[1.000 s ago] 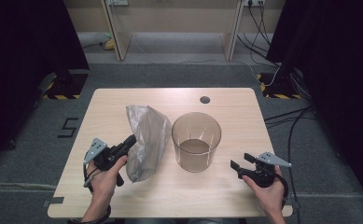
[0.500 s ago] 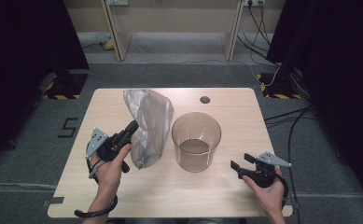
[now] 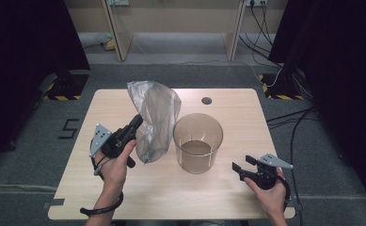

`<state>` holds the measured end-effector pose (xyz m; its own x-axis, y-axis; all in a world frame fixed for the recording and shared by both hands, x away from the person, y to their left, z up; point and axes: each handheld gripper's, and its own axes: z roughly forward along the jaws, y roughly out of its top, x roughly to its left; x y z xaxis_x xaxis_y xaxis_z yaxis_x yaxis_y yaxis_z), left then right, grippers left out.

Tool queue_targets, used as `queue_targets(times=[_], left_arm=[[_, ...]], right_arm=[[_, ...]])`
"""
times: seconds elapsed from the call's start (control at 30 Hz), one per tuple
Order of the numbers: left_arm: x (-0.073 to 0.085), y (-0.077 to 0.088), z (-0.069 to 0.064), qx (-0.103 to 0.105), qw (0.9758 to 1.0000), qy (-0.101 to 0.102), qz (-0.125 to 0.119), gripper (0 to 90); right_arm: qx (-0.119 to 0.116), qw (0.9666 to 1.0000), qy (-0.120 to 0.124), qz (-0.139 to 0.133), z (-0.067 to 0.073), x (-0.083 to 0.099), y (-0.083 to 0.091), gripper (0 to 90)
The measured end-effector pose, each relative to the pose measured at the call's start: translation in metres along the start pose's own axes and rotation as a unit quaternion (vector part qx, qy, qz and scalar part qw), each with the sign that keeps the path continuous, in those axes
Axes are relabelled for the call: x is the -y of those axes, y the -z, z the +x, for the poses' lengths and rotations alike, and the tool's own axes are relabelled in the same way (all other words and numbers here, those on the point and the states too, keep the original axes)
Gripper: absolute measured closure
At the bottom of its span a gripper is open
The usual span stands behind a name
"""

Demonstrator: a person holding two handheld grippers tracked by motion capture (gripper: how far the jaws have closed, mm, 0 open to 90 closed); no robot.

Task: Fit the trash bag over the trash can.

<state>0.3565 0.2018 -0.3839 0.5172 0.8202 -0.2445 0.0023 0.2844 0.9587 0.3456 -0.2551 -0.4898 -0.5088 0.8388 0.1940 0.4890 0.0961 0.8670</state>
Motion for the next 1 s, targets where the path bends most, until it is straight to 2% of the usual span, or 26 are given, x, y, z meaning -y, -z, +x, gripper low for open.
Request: queue_targets(times=[0.5,1.0], left_arm=[[-0.012,-0.006,-0.006,0.007,0.9996,-0.015,-0.024,90.0],[-0.02,-0.011,-0.01,0.013,0.9987,-0.017,-0.046,90.0]], right_arm=[[-0.001,1.0,-0.002,0.001,0.0,0.001,-0.001,28.5],[-0.001,1.0,0.0,0.002,0.0,0.002,-0.002,28.8]])
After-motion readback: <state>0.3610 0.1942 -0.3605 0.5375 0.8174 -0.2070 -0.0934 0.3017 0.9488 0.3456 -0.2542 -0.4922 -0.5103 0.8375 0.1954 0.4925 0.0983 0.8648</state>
